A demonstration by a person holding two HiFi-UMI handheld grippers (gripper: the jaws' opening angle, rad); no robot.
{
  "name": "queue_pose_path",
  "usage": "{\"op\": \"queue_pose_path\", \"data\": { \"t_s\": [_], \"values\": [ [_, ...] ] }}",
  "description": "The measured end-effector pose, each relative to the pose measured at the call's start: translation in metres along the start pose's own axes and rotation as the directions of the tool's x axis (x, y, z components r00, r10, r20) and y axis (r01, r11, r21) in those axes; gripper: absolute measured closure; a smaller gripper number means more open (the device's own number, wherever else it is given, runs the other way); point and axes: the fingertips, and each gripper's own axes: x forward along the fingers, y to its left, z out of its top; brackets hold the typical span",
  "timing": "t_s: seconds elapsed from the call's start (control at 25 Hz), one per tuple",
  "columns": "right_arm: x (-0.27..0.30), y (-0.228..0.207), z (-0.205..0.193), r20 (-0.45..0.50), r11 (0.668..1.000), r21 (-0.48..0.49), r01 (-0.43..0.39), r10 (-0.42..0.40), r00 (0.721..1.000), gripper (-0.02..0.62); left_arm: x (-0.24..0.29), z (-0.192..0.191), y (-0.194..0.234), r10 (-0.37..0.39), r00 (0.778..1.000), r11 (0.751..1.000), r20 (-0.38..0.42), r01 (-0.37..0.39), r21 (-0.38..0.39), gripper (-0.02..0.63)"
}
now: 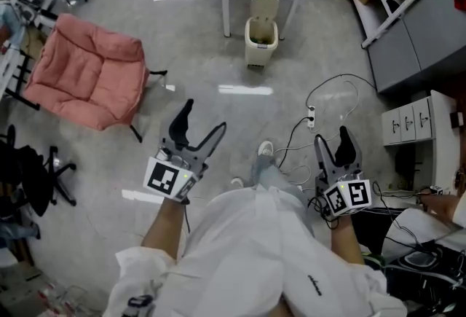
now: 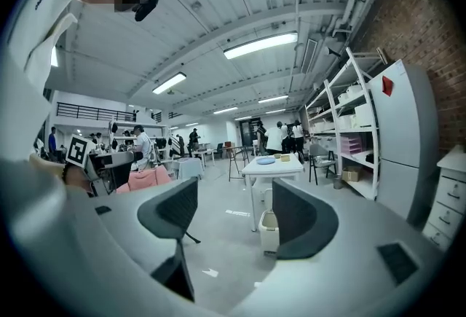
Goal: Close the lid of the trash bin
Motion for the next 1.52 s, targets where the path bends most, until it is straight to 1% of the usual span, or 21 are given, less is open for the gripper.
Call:
{"op": "queue_pose_path", "data": {
  "t_s": [0.12, 0.32, 0.48, 0.68, 0.92, 1.08, 1.2, 1.32, 1.4, 1.52],
  "values": [
    [0.016, -0.007, -0.001, 0.003, 1.0, 0.004, -0.021, 0.021, 1.0, 0.256, 0.013, -0.006, 0.01, 0.029, 0.999, 1.0, -0.025, -0.029, 0.005, 0.258],
    [0.046, -0.032, -0.011, -0.013, 0.998, 0.039, -0.043, 0.044, 0.999, 0.238, 0.047, -0.011, 0.022, 0.069, 0.997, 0.997, -0.032, -0.069, 0.03, 0.258],
    [0.078, -0.053, -0.012, -0.025, 0.995, 0.061, -0.081, 0.082, 0.996, 0.225, 0.081, -0.016, 0.035, 0.108, 0.993, 0.994, -0.055, -0.107, 0.027, 0.258],
    [0.116, -0.079, -0.003, -0.018, 0.989, 0.073, -0.13, 0.131, 0.991, 0.221, 0.127, -0.017, 0.04, 0.127, 0.987, 0.99, -0.094, -0.121, 0.072, 0.258],
    [0.154, -0.12, 0.007, -0.026, 0.987, 0.071, -0.148, 0.15, 0.988, 0.219, 0.182, -0.016, 0.046, 0.129, 0.988, 0.991, -0.084, -0.125, 0.048, 0.259],
    [0.176, -0.149, 0.014, -0.02, 0.986, 0.07, -0.151, 0.153, 0.988, 0.219, 0.215, -0.018, 0.049, 0.14, 0.986, 0.989, -0.087, -0.136, 0.056, 0.259],
    [0.189, -0.163, 0.021, -0.008, 0.985, 0.067, -0.158, 0.159, 0.987, 0.219, 0.234, -0.014, 0.054, 0.15, 0.986, 0.986, -0.076, -0.144, 0.078, 0.259],
    [0.2, -0.174, 0.023, -0.011, 0.983, 0.055, -0.177, 0.178, 0.984, 0.219, 0.249, -0.017, 0.056, 0.164, 0.984, 0.985, -0.065, -0.16, 0.071, 0.259],
    [0.205, -0.183, 0.022, -0.02, 0.981, 0.055, -0.184, 0.185, 0.983, 0.219, 0.259, -0.022, 0.054, 0.165, 0.984, 0.985, -0.069, -0.161, 0.058, 0.259],
    [0.209, -0.192, 0.017, -0.033, 0.98, 0.059, -0.188, 0.19, 0.981, 0.219, 0.27, -0.028, 0.053, 0.161, 0.983, 0.985, -0.086, -0.155, 0.072, 0.259]
  ]
}}
